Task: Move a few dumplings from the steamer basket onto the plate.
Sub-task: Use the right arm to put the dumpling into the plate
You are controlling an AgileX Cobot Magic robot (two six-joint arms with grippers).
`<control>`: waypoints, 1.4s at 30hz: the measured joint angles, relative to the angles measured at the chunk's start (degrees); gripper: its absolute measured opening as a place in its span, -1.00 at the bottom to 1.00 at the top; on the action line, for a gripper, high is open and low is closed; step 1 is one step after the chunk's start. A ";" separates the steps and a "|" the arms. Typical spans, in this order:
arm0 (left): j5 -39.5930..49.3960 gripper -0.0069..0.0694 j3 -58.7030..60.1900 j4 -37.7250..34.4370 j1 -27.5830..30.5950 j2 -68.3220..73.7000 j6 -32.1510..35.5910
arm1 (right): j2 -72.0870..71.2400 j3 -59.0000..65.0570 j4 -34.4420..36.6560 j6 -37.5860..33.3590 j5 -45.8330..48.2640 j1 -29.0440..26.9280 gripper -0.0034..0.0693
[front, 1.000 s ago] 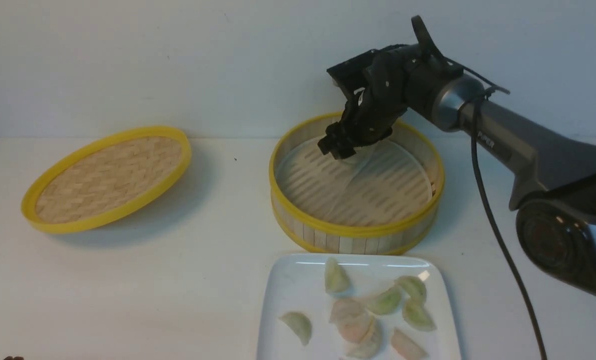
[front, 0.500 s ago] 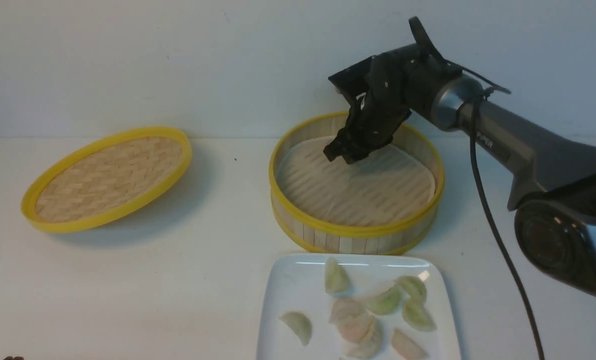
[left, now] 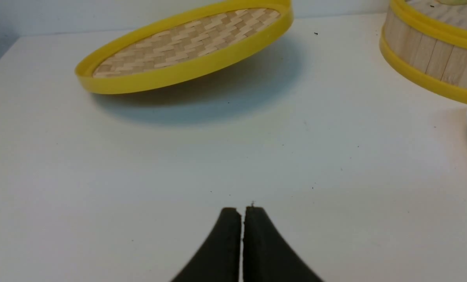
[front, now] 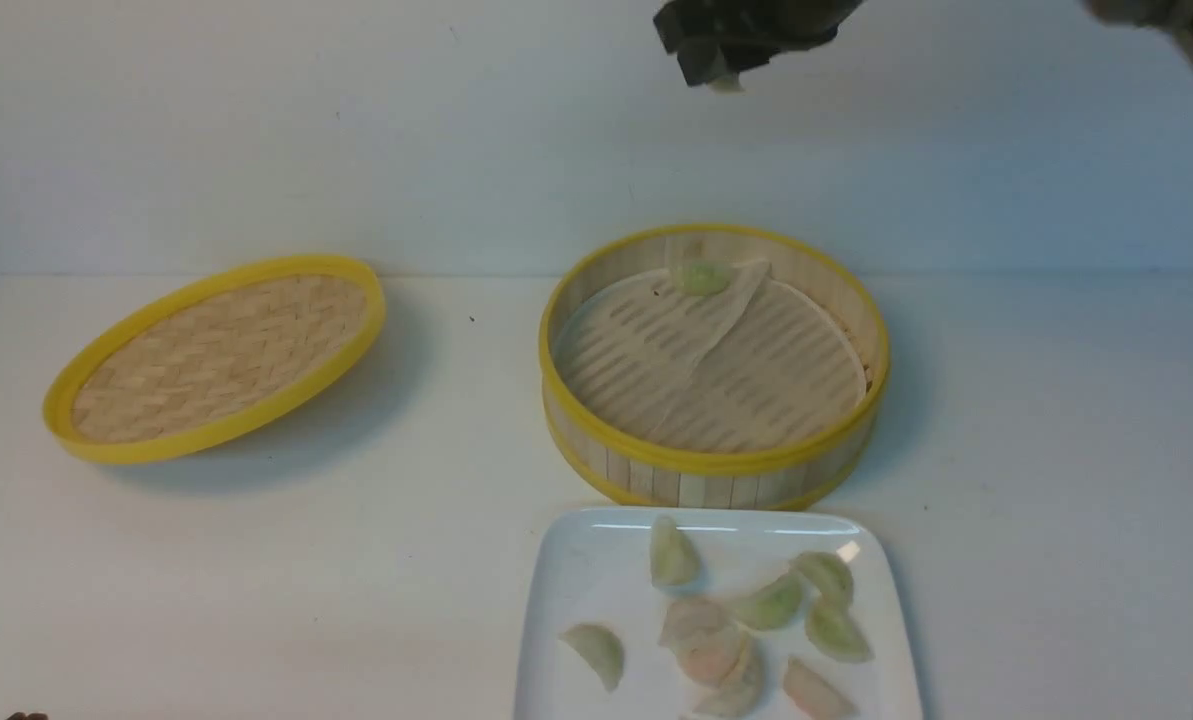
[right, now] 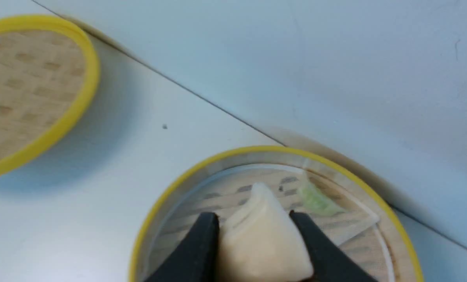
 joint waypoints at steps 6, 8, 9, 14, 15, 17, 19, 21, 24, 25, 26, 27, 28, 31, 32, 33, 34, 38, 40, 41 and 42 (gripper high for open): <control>0.00 -0.83 0.00 0.00 0.00 0.00 0.00 | -17.79 21.72 2.88 -0.77 0.21 0.55 -0.34; 0.00 -0.83 0.00 0.00 0.00 0.00 0.00 | -24.19 31.56 4.09 -1.59 0.21 1.07 -0.34; 0.00 -0.83 0.00 0.00 0.00 0.00 0.00 | -26.30 35.25 4.56 -1.73 0.21 1.26 -0.34; 0.00 -0.83 0.00 0.00 0.00 0.00 0.00 | -35.60 57.57 6.16 -2.10 -0.62 1.39 -0.34; 0.00 -0.83 0.00 0.00 0.00 0.00 0.00 | -36.28 60.25 6.66 -2.12 -0.87 1.39 -0.34; 0.00 -0.83 0.00 0.00 0.00 0.00 0.00 | -37.78 70.22 9.38 -2.24 -2.04 1.39 -0.34; 0.00 -0.83 0.00 0.00 0.00 0.00 0.00 | -37.83 76.00 11.99 -2.60 -4.16 1.58 -0.34; 0.00 -0.83 0.00 0.00 0.00 0.00 0.00 | -37.76 81.93 15.01 -4.10 -10.17 2.53 -0.34; 0.00 -0.83 0.00 0.00 0.00 0.00 0.00 | -37.51 86.68 18.39 -7.10 -20.61 4.56 -0.34; 0.00 -0.83 0.00 0.00 0.00 0.00 0.00 | -37.17 87.45 19.33 -8.16 -23.11 5.46 -0.34; 0.00 -0.83 0.00 0.00 0.00 0.00 0.00 | -36.76 87.67 19.88 -8.78 -24.97 6.15 -0.34; 0.00 -0.83 0.00 0.00 0.00 0.00 0.00 | -36.44 87.67 20.16 -9.03 -26.01 6.64 -0.34; 0.00 -0.83 0.00 0.00 0.00 0.00 0.00 | -35.72 87.67 20.48 -9.21 -27.17 7.15 -0.33; 0.00 -0.83 0.00 0.00 0.00 0.00 0.00 | -33.68 87.67 20.85 -9.50 -28.17 7.79 -0.21; 0.00 -0.83 0.00 0.00 0.00 0.00 0.00 | -32.97 87.67 20.85 -9.54 -28.40 7.82 -0.14; 0.00 -0.83 0.00 0.00 0.00 0.00 0.00 | -32.46 87.72 20.80 -9.61 -28.57 7.82 -0.08; 0.00 -0.83 0.00 0.00 0.00 0.00 0.00 | -32.00 87.72 20.80 -9.61 -28.68 7.82 0.00; 0.00 -0.83 0.00 0.00 0.00 0.00 0.00 | -31.58 87.72 20.80 -9.67 -28.78 7.82 0.25; 0.00 -0.83 0.00 0.00 0.00 0.00 0.00 | -31.58 87.72 20.80 -9.67 -28.78 7.82 0.31; 0.00 -0.83 0.00 0.00 0.00 0.00 0.00 | -31.66 87.55 20.66 -9.73 -28.64 7.82 0.33; 0.00 -0.83 0.00 0.00 0.00 0.00 0.00 | -31.97 87.14 20.22 -9.77 -28.05 7.82 0.33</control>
